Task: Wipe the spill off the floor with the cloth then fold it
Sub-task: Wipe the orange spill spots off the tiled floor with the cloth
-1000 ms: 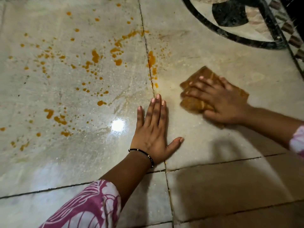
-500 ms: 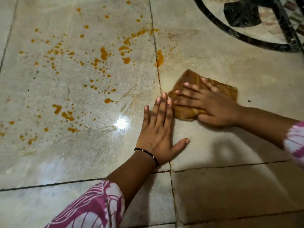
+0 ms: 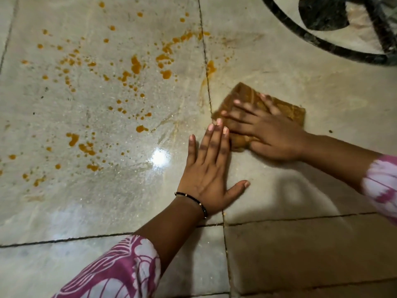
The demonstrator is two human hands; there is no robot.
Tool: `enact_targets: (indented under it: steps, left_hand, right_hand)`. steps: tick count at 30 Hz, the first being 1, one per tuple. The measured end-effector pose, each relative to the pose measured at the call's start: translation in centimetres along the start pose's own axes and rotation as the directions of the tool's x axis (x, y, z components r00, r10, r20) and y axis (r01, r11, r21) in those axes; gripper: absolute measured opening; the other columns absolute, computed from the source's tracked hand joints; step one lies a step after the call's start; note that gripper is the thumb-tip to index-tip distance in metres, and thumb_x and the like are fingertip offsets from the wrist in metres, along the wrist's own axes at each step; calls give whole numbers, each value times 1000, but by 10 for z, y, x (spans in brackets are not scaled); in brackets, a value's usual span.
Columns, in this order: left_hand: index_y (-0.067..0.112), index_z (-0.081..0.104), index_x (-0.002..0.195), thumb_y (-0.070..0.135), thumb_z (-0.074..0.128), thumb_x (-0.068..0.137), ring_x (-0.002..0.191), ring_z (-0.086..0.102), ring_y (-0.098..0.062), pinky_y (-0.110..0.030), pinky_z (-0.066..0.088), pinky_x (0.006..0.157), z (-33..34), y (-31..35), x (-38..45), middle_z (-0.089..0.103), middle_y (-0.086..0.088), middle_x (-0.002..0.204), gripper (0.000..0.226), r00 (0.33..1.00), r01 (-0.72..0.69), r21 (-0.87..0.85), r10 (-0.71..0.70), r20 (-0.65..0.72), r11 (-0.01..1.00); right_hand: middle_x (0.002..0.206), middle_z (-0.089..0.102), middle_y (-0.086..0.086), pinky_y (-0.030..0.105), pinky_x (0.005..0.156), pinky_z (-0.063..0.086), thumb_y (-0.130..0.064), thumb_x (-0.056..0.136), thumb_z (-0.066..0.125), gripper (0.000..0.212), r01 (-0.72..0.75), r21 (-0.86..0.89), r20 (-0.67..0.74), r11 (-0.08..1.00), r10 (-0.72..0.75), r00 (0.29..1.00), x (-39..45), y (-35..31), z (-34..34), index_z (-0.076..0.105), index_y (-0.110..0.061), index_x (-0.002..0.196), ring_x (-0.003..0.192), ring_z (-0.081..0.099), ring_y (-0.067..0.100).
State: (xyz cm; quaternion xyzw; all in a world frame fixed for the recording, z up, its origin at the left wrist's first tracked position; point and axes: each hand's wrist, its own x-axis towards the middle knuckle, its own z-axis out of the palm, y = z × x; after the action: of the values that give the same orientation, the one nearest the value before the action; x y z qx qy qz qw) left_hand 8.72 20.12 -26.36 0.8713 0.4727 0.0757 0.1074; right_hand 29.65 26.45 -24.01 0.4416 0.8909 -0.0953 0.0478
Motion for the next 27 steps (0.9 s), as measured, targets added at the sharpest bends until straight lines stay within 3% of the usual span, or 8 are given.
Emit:
enact_targets:
  steps: [3,8,10,12,14,17,24,27]
  left_hand:
    - [4,1,150,69,35,85,146,-9,-24,-53,-2,117,0,-2,2,-9,-11,158,98,999,-22,-2,22,49,1000]
    - [12,4,152,69,25,87,147,-5,-19,-52,-1,117,3,-4,4,0,-6,160,89,990,-46,14,44,133,999]
    - [13,3,152,69,26,86,147,-4,-19,-52,0,117,2,-3,4,-1,-6,160,89,990,-45,15,42,132,999]
    - [14,3,152,69,26,86,147,-4,-19,-52,-1,117,1,-2,5,-1,-5,160,89,991,-42,18,39,127,999]
    - [13,6,152,69,27,86,147,-2,-19,-51,-2,117,2,-2,5,2,-6,160,89,992,-41,19,38,120,999]
    - [13,6,152,70,27,86,147,-1,-19,-50,-3,117,1,-2,3,2,-5,160,89,993,-41,24,38,113,999]
    - [13,4,152,71,19,86,147,-7,-18,-50,-5,117,-1,-1,3,-3,-4,160,89,990,-35,54,27,136,998]
    - [14,1,152,71,19,86,147,-9,-17,-49,-6,117,-4,1,4,-5,-3,160,89,988,-39,63,29,149,997]
  right_hand:
    - [157,22,-1,54,110,9,-48,78,30,70,-169,-8,16,986,169,985,-45,36,-3,20,-41,147,145,13,23]
    - [158,16,-3,56,103,20,-57,78,20,72,-567,-3,-15,823,567,823,-6,68,-18,14,-41,148,141,16,27]
    - [157,18,0,57,106,17,-56,78,20,73,-588,-24,-19,809,588,809,14,44,-16,16,-36,148,141,15,29]
    - [158,19,0,58,107,15,-56,76,17,75,-498,-56,-11,866,498,867,11,13,-6,16,-37,149,143,14,29]
    - [158,20,-2,58,107,16,-55,77,23,74,-400,-75,-2,913,401,916,-18,-13,4,16,-39,149,143,17,27]
    - [156,25,-3,53,108,19,-51,78,34,72,-395,-78,-54,916,391,919,-87,-26,18,22,-37,148,142,22,24]
    - [151,35,2,50,96,27,-54,77,33,71,-601,-31,-89,798,597,797,-146,63,10,29,-37,145,133,32,30]
    - [153,30,3,56,101,24,-56,80,28,69,-783,7,-140,621,776,615,-110,74,6,27,-34,145,135,28,31]
